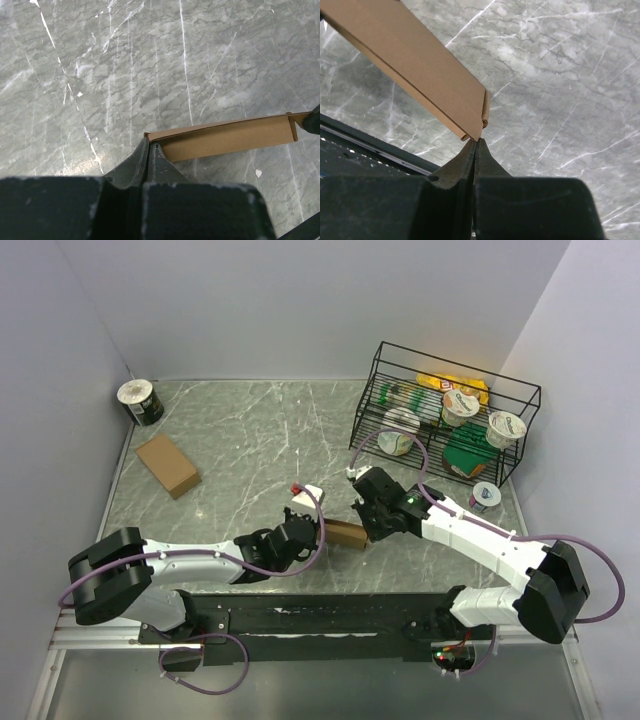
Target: Fold the paper box
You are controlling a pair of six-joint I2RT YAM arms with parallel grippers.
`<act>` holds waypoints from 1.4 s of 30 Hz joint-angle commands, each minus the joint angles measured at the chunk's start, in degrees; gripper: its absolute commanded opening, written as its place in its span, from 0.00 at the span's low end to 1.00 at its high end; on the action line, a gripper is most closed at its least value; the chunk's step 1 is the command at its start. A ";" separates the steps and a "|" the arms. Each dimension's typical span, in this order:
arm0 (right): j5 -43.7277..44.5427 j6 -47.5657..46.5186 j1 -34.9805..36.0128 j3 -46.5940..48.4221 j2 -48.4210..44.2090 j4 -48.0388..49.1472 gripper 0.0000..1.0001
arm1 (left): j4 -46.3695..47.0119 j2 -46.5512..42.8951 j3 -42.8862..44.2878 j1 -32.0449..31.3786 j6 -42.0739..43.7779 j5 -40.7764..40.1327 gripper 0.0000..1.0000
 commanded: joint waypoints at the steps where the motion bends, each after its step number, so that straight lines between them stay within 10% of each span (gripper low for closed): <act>1: -1.46 5.13 0.82 2.74 0.79 7.11 0.00 | -9.75 2.83 -3.58 -2.16 -1.56 6.36 0.01; 42: 1.54 14.62 2.76 2.56 1.93 16.70 0.00 | -7.90 2.56 -4.11 -5.24 -2.09 6.71 0.01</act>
